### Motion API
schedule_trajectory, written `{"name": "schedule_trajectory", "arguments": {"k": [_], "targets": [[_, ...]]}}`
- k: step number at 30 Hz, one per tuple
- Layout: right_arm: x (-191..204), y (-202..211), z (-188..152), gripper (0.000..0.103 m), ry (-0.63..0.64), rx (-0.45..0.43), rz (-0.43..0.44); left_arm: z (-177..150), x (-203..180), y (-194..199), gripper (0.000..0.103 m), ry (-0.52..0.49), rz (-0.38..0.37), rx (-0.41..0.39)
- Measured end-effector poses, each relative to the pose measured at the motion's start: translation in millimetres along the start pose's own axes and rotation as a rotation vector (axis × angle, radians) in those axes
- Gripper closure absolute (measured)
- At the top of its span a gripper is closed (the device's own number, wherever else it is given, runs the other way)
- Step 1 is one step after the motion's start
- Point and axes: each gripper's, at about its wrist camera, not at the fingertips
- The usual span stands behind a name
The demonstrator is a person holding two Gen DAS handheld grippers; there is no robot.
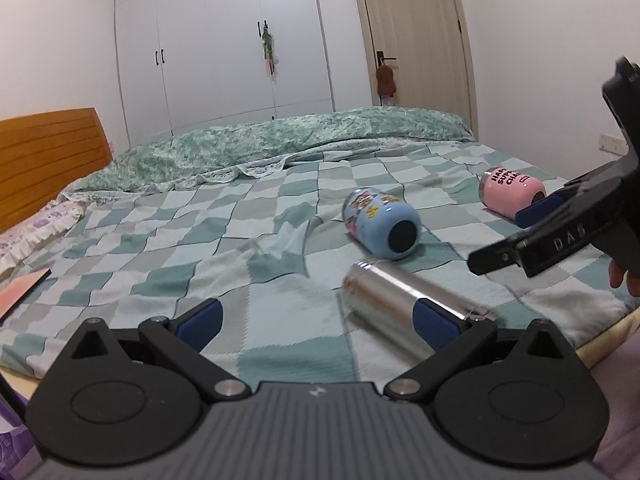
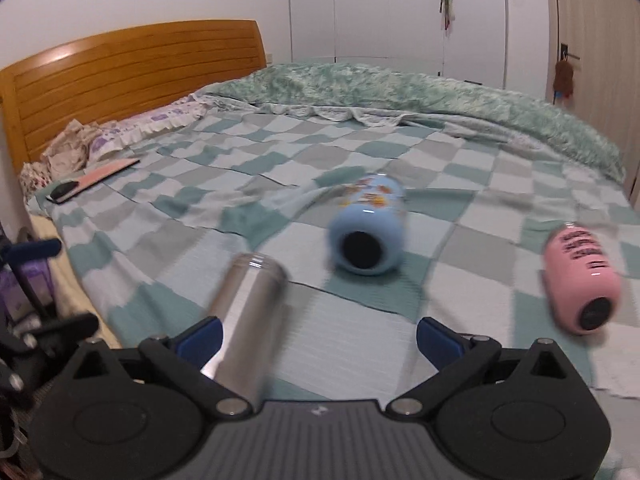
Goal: Flip cup upright
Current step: 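Grasp the silver bottle with the left tool while the right tool releases it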
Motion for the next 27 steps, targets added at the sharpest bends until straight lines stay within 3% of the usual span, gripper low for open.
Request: {"name": "schedule_trajectory", "arguments": {"k": [4,13,27], "targets": [[-27.7,3.2,-8.1,0.0,0.042,-0.022,-0.013,14.9,-24.2,-12.3,0.0,0.036,0.024,0.061],[-73.1,-3.8,-29.8,0.0,0.065,-0.063,0.018,39.4,-60.2,-58.6,0.0,0.111,0.056,0.279],[-92.0,-25.1,-39.1,0.0,0.032,-0.08,-0.014,45.6,-78.3,-119.1,0.0,0.129,0.123,0.472]]}}
Point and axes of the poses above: each gripper's, at about its wrist camera, not at the fingertips, and y roughly against the way its jaws point, x to its left, z to its top, and after that the axes turned 1 degree about x, right-handed
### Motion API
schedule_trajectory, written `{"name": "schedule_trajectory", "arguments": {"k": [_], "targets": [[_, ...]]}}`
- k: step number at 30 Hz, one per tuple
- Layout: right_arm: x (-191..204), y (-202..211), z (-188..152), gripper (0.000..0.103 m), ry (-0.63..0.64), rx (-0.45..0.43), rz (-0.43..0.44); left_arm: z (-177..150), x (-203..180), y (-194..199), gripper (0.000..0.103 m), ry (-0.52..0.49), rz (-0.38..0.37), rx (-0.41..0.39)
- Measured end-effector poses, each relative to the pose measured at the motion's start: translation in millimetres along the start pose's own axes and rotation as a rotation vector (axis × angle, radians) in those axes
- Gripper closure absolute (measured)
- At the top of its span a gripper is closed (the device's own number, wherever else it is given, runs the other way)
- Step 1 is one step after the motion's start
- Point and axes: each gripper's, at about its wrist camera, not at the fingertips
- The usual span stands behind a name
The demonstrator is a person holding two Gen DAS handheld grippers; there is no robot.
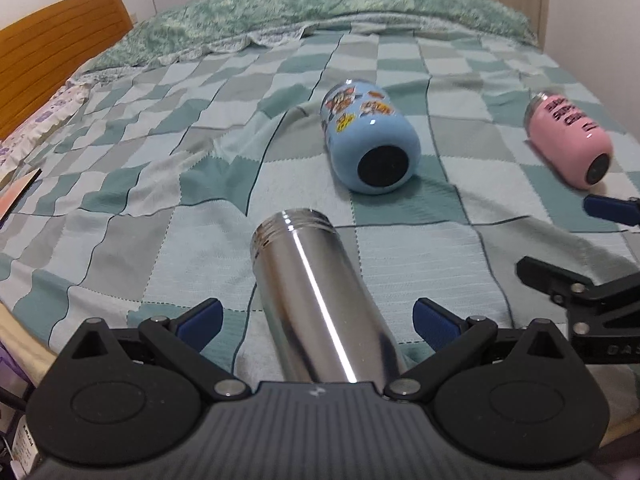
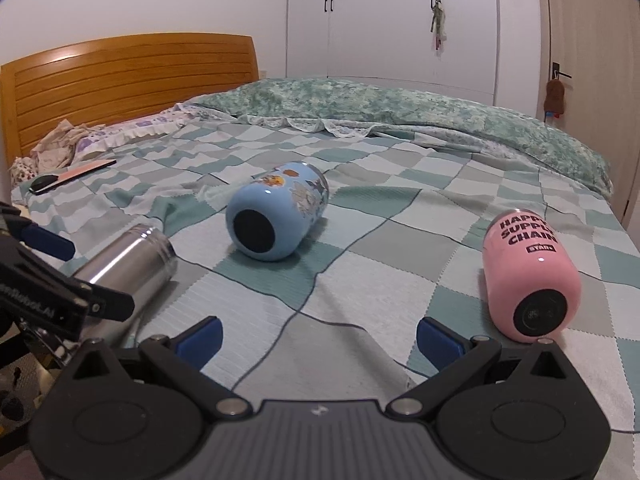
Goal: Flip cup upright
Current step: 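Grasp the silver bottle with the left tool while the right tool releases it, then rotate the held silver bottle with the left tool until its opening faces up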
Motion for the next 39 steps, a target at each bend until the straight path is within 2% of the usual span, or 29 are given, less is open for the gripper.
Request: {"name": "schedule_trajectory", "arguments": {"k": [5,6,8,9,15,18,27,29,30,31,32,36,39], "targets": [[-1.3,0.4,-2.6,0.0,-0.009,-0.005,-0.004,-2.6,-1.6,-14.2,0.003,0.011,0.02,0.065],[-1.6,0.5,-2.6,0.0,-0.009,-0.004,-0.004,-4.7,-0.7,-17.0,0.009,0.011,0.017,0.076],[0.0,0.7,-3.1,0.0,-0.005,-0.006,-0.006,-8.4,2.5,-20.9,0.027,-0.002,-0.036,0.093],[0.7,1.3,-3.3,0.0,-0.005,-0.007,-0.007,-9.3,2.5,-21.4,0.031,-0.021,-0.045,0.103],[4.5,2.1,-4.5,0.0,0.003,-0.016,-0.001,-7.0,8.5,-19.0,0.035,-0.253,-0.099,0.11],[7.5,1.9,-5.5,0.0,0.012,-0.017,-0.001,-6.3,15.6,-21.3,0.036,-0.338,-0.118,0.126],[11.1,0.0,-7.7,0.0,0.023,-0.018,-0.009,-8.8,23.0,-24.5,0.036,-0.379,-0.129,0.1],[11.3,-0.3,-7.7,0.0,0.024,-0.018,-0.009,-8.3,23.5,-24.5,0.035,-0.375,-0.124,0.103],[11.3,-0.3,-7.7,0.0,0.024,-0.019,-0.009,-7.7,22.4,-24.5,0.025,-0.378,-0.115,0.106],[11.1,-0.1,-7.7,0.0,0.023,-0.019,-0.009,-7.2,21.6,-23.7,0.007,-0.379,-0.1,0.103],[10.9,0.1,-7.8,0.0,0.022,-0.021,-0.008,-6.1,20.8,-21.2,0.0,-0.376,-0.086,0.085],[10.2,-0.2,-8.1,0.0,0.018,-0.026,-0.01,6.6,21.6,-15.0,0.0,-0.306,-0.118,0.054],[10.2,-0.5,-8.5,0.0,0.019,-0.025,-0.015,19.0,19.8,-21.4,0.0,-0.249,-0.1,0.066]]}}
Point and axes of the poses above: each gripper's, at about its wrist camera, not at the fingertips, and y roughly against the way its jaws point, x to its left, z to its top, and after that the axes turned 1 degree about x, right-handed
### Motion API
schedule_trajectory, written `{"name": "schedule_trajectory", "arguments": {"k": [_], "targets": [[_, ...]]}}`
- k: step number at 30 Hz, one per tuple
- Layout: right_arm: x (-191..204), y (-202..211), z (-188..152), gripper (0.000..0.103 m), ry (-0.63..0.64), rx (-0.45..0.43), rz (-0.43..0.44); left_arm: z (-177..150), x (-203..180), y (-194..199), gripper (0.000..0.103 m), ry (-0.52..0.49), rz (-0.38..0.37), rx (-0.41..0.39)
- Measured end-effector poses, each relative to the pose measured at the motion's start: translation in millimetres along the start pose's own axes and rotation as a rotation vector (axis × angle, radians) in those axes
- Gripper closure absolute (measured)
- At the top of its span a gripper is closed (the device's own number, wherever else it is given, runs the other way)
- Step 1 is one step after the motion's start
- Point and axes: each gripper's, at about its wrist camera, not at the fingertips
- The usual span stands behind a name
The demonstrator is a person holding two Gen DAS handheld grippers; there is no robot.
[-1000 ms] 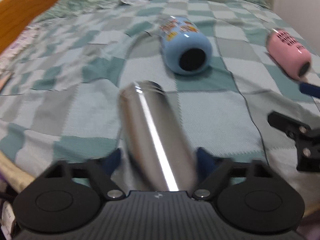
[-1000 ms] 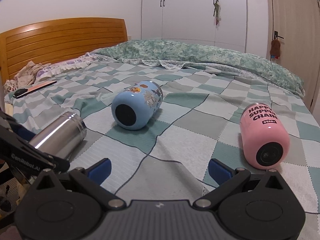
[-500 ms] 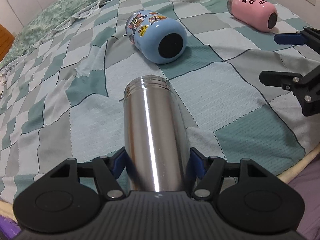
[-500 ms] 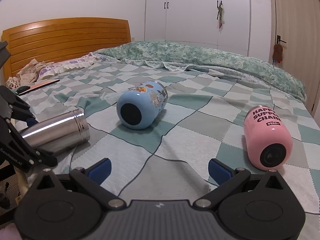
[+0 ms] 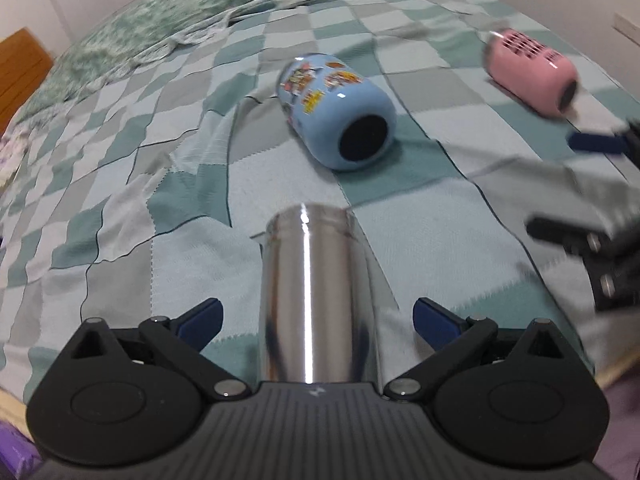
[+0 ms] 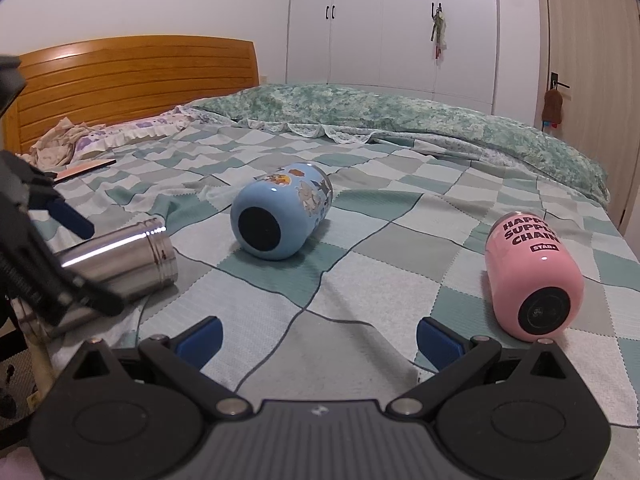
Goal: Flip cup upright
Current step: 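Rotate the held silver bottle with the left tool until its opening faces up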
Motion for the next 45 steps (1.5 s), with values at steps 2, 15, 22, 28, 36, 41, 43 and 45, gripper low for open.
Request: {"name": "schedule_trajectory", "arguments": {"k": [2,15,22,28,36,41,43,45], "targets": [[-0.1,-0.1,0.1,0.0,0.0,0.001,-0.002,6.8,0.9,-4.7,0.0,0.029,0.009,0.006],[0.4,-5.1,0.8,0.0,-0.009,0.014,-0.012,16.5,0.4,-28.5,0.038,0.079,0.009,0.046],[1.2,-3.9,-0.4,0.0,-0.012,0.006,-0.016,5.2,9.0,-7.7,0.039,0.117,-0.022,-0.042],[2.8,2.4,-0.3,0.0,-0.023,-0.027,-0.02,-9.3,11.7,22.7,0.04,0.154,-0.009,-0.184],[5.1,13.4,-1.6,0.0,-0.056,-0.096,-0.033,-17.6,19.9,64.3,0.04,0.185,-0.012,-0.376],[5.9,16.8,-2.4,0.0,-0.076,-0.128,-0.041,-15.6,24.3,79.2,0.04,0.192,0.012,-0.488],[6.4,16.9,-2.7,0.0,-0.08,-0.136,-0.045,-13.6,28.6,79.6,0.04,0.216,0.03,-0.524],[7.0,16.7,-3.0,0.0,-0.082,-0.142,-0.046,-12.4,33.4,78.1,0.04,0.24,0.036,-0.558]]}}
Point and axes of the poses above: each gripper's, at about its wrist camera, not at the fingertips, and y roughly against the way its jaws point, x to its left, z to its top, and after that the axes turned 1 degree about x, right-handed
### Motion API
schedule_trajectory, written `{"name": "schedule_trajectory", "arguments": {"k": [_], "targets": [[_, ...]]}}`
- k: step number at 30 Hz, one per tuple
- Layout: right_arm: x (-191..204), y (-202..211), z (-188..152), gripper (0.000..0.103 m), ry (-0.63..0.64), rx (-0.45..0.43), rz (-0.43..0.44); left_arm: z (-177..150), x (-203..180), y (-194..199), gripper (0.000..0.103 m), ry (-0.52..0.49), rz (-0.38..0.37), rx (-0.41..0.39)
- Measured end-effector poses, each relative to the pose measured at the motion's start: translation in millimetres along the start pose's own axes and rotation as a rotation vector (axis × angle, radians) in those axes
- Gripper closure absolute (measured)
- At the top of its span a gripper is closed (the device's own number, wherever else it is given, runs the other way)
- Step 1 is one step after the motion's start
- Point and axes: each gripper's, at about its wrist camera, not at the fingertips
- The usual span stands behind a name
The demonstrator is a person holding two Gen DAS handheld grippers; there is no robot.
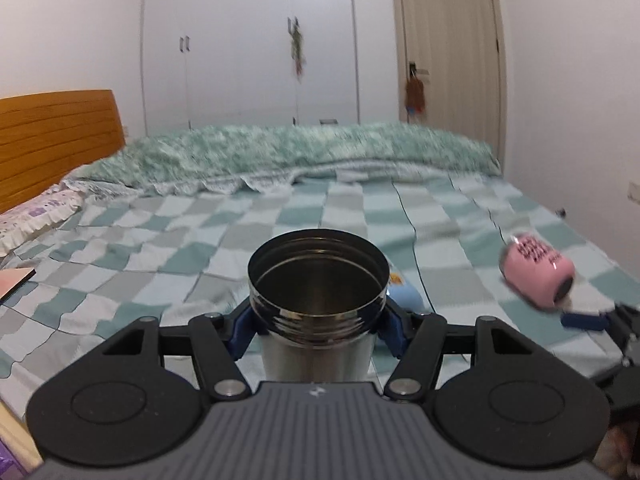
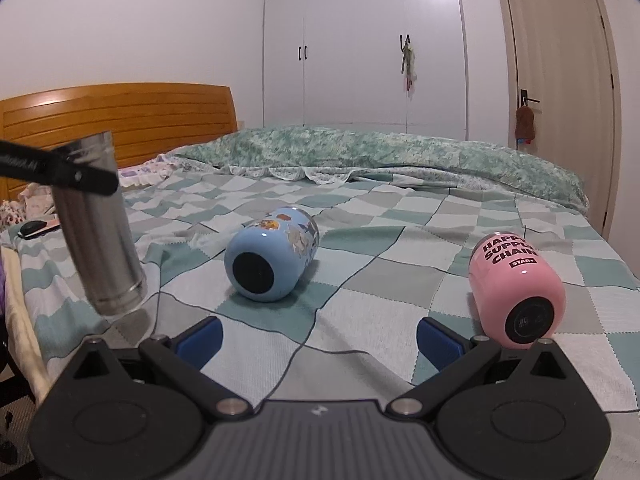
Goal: Flip cup upright
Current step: 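Rotate the held silver bottle with the left tool until its opening faces up, then lower the upright silver bottle onto the blanket and open the left tool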
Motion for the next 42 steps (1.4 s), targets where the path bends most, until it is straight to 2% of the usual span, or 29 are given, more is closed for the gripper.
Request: {"name": "schedule_trajectory", "arguments": {"k": [5,11,13,21,23,25,28,34,39,42], "targets": [[1.2,-0.6,-1.0,0.0,-0.001,-0.005,-0.001,-5.7,13.7,-8.5,0.04,0.061,0.031,-0.051],[2.2,-1.6,-1.5,0.0,0.0,-0.005,-0.003,-28.1,18.1,-30.0,0.04,0.063,0.044,0.001],[2.5,-2.2,-1.5,0.0,0.0,-0.004,-0.003,-36.8,17.8,-31.3,0.04,0.058,0.043,-0.027],[4.1,-2.8,-2.4,0.0,0.003,-0.013,-0.004,-40.4,21.1,-27.0,0.039,0.067,0.032,-0.037],[4.8,-1.8,-2.1,0.0,0.004,-0.018,-0.002,-41.8,22.0,-26.6,0.03,0.075,0.026,-0.032],[5.1,0.3,-1.5,0.0,0.003,-0.027,-0.002,-44.4,23.1,-21.6,0.0,0.083,0.026,-0.055],[6.9,9.1,-0.5,0.0,0.001,-0.048,-0.004,-44.6,21.3,1.2,0.0,0.089,0.051,-0.152],[13.8,44.7,0.0,0.0,-0.018,-0.105,-0.025,-36.8,6.6,56.1,0.0,0.071,0.043,-0.258],[22.7,86.9,-6.5,0.0,-0.033,-0.15,-0.057,-36.4,-17.4,109.6,0.0,0.08,-0.052,-0.338],[26.3,114.1,-15.3,0.0,-0.04,-0.167,-0.088,-43.4,-35.3,128.7,0.0,0.087,-0.117,-0.317]]}}
Point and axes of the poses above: each gripper's, at about its wrist camera, not at the fingertips, and y roughly against the way its jaws point, x to its left, z to its top, and after that the axes turned 1 degree about x, right-handed
